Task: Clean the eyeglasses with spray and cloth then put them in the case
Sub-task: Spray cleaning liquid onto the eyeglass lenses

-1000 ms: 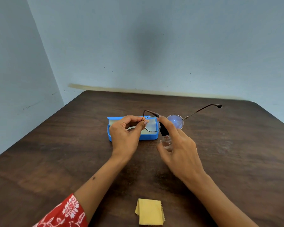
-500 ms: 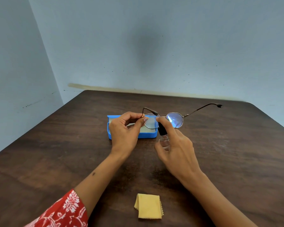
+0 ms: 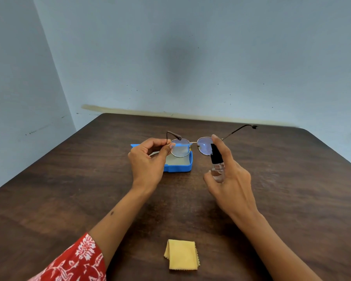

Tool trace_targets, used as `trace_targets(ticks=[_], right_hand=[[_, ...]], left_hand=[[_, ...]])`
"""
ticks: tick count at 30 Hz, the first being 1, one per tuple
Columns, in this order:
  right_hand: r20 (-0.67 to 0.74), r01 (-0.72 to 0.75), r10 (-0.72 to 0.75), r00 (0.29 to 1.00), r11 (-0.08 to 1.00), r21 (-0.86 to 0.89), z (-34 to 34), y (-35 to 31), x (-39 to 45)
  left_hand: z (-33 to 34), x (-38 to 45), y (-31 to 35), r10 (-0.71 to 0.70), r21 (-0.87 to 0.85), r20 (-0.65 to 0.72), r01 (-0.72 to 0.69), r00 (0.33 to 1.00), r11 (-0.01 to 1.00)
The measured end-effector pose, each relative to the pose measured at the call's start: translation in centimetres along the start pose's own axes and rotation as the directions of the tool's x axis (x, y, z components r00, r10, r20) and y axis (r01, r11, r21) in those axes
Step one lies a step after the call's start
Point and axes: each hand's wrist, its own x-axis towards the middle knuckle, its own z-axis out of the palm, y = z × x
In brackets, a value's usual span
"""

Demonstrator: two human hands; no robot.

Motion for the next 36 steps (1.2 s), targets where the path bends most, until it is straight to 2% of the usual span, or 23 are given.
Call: trace_targets(ticks=[3, 6, 11, 13, 19, 28, 36], right_hand=[[0.018, -0.021, 0.021, 1.0, 1.0, -0.019, 0.0, 0.0, 0.0], [-0.029, -0.024, 0.024, 0.999, 1.0, -0.016, 0.2, 0.3, 0.0], [-0.248, 0.019, -0.019, 0.969, 1.0, 0.0, 0.3, 0.6, 0.0], [-0.311, 0.008, 0.009, 0.95, 0.999, 0.052, 0.2, 1.2, 0.0], [-0.355, -0.076, 0.134, 0.925, 0.982, 0.173, 0.4, 3.1, 1.0], [-0.374, -0.115, 0.14, 0.917, 0.989, 0.089, 0.8, 4.8, 2.7], [-0.345, -0.248, 0.241, 0.907, 0.968, 0.024, 1.4, 6.2, 3.4]], left_hand=[[0.0, 0.0, 0.1, -0.006, -0.009, 0.001, 0.006, 1.0, 1.0], [-0.1, 0.1, 0.1, -0.017, -0.012, 0.003, 0.017, 1.0, 1.0], [-0.2, 0.2, 0.0, -0.027, -0.018, -0.019, 0.027, 0.999, 0.999], [-0.2, 0.2, 0.0, -0.033, -0.01, -0.026, 0.033, 0.999, 0.999], [-0.2, 0.2, 0.0, -0.049, -0.003, -0.024, 0.049, 0.999, 0.999], [0.0, 0.0, -0.2, -0.045, 0.039, -0.009, 0.045, 0.999, 0.998], [0.1, -0.1, -0.2, -0.035, 0.05, -0.004, 0.036, 0.999, 0.998]])
